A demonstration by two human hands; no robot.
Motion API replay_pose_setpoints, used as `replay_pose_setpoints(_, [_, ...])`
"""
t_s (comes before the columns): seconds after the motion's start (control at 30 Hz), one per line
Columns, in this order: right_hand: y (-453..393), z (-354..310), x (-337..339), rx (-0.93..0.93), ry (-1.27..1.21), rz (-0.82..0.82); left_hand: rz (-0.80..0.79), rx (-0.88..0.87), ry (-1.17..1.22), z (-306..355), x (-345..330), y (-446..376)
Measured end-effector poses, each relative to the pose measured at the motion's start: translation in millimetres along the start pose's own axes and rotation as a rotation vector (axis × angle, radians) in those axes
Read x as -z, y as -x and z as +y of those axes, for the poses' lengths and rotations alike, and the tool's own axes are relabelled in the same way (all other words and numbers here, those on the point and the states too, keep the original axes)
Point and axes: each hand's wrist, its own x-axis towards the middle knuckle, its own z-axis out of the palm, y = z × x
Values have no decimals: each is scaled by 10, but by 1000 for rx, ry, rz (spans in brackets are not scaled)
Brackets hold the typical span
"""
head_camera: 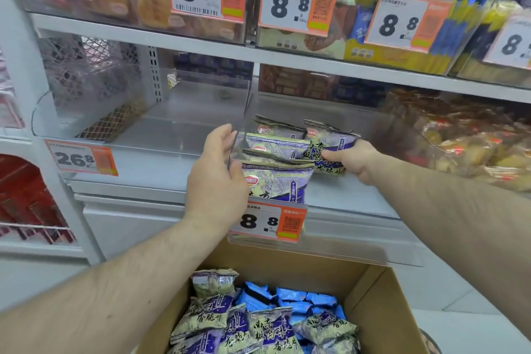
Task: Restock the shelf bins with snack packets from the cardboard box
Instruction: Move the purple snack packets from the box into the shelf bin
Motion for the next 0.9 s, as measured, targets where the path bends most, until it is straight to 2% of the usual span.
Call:
replay_pose_setpoints(0.1, [-6, 20, 48, -25, 129, 116, 4, -4, -2, 5, 7, -14])
replay_pose_setpoints(0.2, [-38, -60, 89, -49, 284, 160, 8, 6, 8, 10, 5, -51])
replay_pose_setpoints(0.43, [-128, -115, -185, -105, 182, -63, -16, 19, -11, 4, 18, -69])
replay_pose_setpoints(0.6, [-158, -87, -121, -155, 116, -221, -13, 13, -30, 12, 24, -88])
replay_pose_setpoints(0.9, [-188, -75, 4, -191, 120, -251, -51, 8, -29, 59, 41, -54])
